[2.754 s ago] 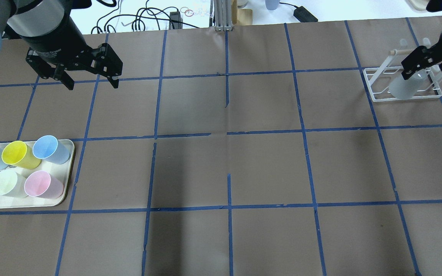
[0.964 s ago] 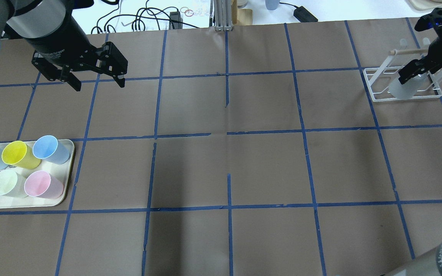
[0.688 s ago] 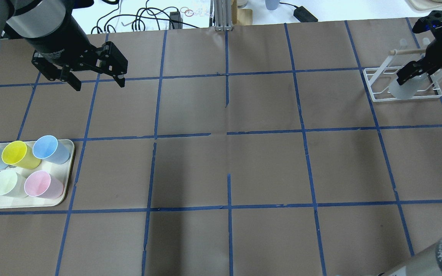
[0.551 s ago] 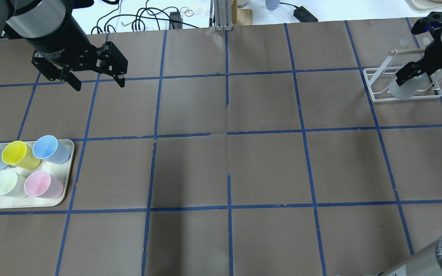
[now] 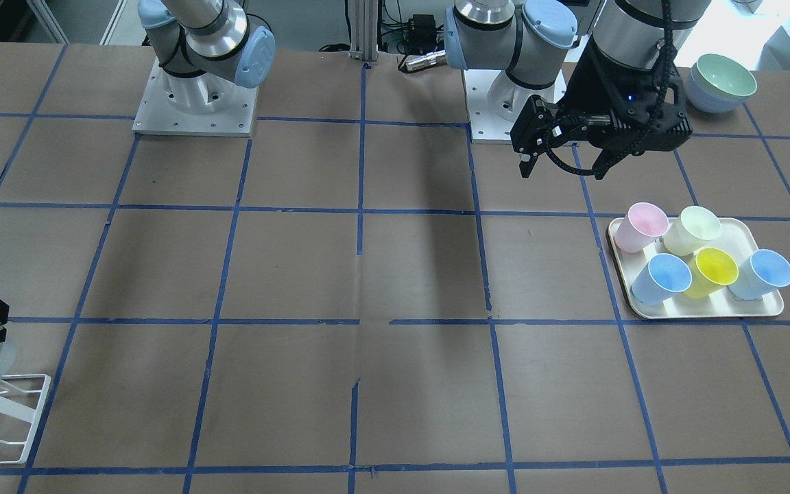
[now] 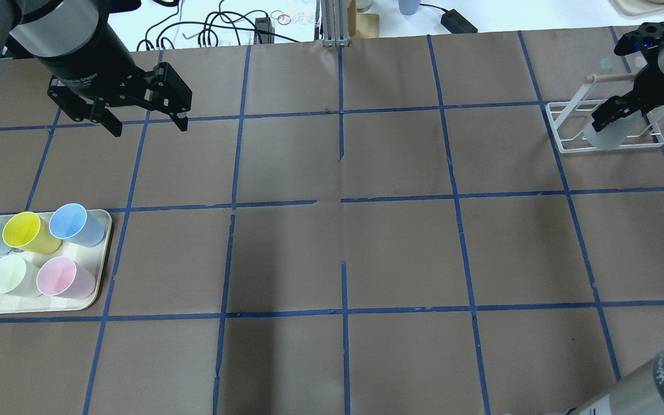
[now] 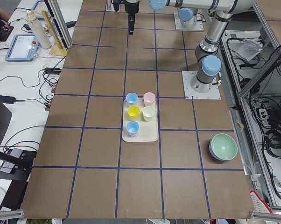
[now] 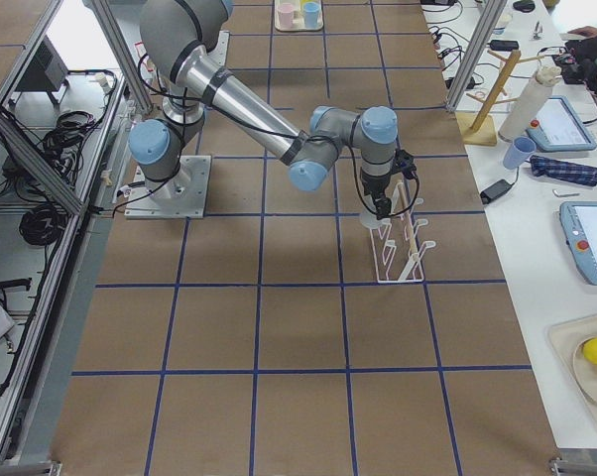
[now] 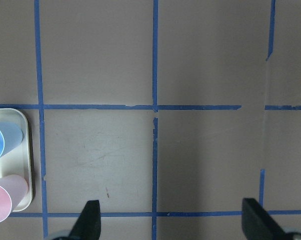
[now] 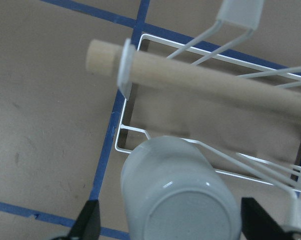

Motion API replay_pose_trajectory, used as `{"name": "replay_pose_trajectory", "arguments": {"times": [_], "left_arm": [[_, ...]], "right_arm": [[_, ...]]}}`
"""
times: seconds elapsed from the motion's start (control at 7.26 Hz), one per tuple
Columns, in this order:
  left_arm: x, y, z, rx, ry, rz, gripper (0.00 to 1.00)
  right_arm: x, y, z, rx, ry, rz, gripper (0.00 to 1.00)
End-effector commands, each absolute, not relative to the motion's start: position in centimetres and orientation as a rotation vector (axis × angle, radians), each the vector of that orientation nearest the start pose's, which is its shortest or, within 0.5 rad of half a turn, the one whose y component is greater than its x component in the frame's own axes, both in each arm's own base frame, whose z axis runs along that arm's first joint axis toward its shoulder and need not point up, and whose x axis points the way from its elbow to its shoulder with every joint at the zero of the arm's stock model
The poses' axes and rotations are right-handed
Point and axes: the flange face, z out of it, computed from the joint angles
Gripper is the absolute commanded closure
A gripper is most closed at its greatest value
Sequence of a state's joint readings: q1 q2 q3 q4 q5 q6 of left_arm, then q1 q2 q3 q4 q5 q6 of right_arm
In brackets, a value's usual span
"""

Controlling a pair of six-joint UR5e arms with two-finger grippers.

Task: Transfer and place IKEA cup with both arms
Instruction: 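Close the right gripper on the white cup's base in the rack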

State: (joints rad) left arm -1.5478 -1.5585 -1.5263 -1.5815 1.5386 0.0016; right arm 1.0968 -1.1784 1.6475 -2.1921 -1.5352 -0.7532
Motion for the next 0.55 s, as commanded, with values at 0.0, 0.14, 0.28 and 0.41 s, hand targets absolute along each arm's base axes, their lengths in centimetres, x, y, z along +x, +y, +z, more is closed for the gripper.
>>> {"name": "replay_pose_trajectory", "arguments": {"times": [0.0,0.14,0.28,0.41], "left_arm": [[-12.52,-49.35,51.49,-0.033,3.172,-0.074,0.00],[-12.52,-49.35,51.49,-0.033,3.172,-0.074,0.00],[-12.52,-49.35,51.49,-0.033,3.172,-0.074,0.00],[-12.52,-49.35,51.49,-0.033,3.172,-0.074,0.00]], "right_arm": [[-16.38,-61.93,29.54,-0.448,3.160,-0.234,0.10],[-16.37,-61.92,29.63,-0.449,3.160,-0.236,0.19],[-16.35,-61.88,29.83,-0.449,3.162,-0.241,0.28],[-16.35,-61.88,29.83,-0.449,3.162,-0.241,0.41]]}}
